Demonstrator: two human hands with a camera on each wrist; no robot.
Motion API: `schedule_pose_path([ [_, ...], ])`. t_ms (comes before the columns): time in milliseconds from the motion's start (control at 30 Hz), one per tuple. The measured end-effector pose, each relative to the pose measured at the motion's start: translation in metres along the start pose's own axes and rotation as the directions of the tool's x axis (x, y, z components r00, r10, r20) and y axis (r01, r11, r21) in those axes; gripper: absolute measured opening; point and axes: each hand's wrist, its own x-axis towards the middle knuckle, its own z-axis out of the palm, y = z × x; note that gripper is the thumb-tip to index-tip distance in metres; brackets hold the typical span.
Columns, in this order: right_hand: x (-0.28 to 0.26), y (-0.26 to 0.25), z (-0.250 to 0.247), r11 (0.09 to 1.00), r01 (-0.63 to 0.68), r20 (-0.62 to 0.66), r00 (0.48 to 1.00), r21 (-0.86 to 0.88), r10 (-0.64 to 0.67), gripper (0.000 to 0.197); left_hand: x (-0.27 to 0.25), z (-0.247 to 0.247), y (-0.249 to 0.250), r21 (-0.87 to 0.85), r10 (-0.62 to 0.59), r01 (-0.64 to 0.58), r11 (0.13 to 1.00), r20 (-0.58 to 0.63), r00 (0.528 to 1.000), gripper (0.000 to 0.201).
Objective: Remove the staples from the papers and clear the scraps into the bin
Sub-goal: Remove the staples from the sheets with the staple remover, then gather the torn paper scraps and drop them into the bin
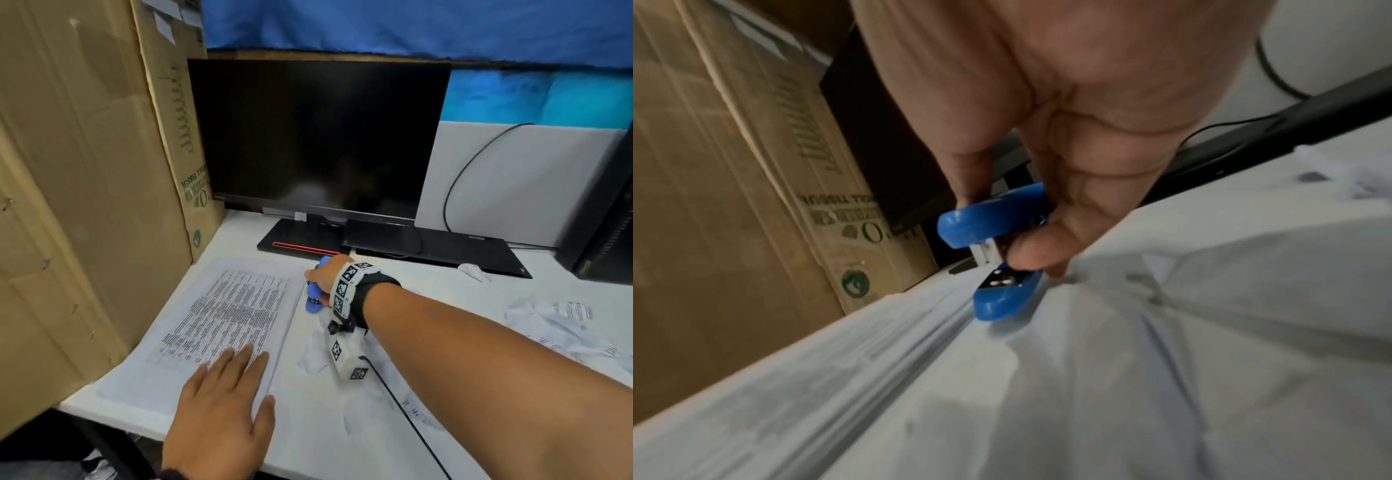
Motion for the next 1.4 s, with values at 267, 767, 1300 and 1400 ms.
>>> schedule_pose_path([
  [267, 0.011, -0.014, 0.007, 0.94, -0.007, -0.082, 0.996, -0.341, -0.022, 0.037, 0.0, 0.003, 0.002, -0.034, -0.004, 0.002, 0.999, -0.05, 0.999, 0.062],
  [767, -0.034, 0.037, -0.029, 0.503, 0.239, 0.158, 0.967, -0.831, -0.198, 0.036, -0.004, 0.0, 0.008, 0.096, -0.072, 0.07, 0.993, 0.013, 0.997, 0.065],
  [1300, -0.103, 0.122, -0.355, 0.627, -0.251, -0.452, 0.873, -0.737, -0.183, 0.023, 0.092, -0.084, 0.098, 0.029, 0.148, -0.163, 0.986, 0.289, 0.946, 0.045],
  [1400, -0.112, 0.149, -0.383, 0.554, -0.356, -0.51, 0.847, -0.753, -0.149, 0.017, 0.118, -0.061, 0.111, 0.183, 0.06, -0.158, 0.97, 0.453, 0.889, 0.064],
])
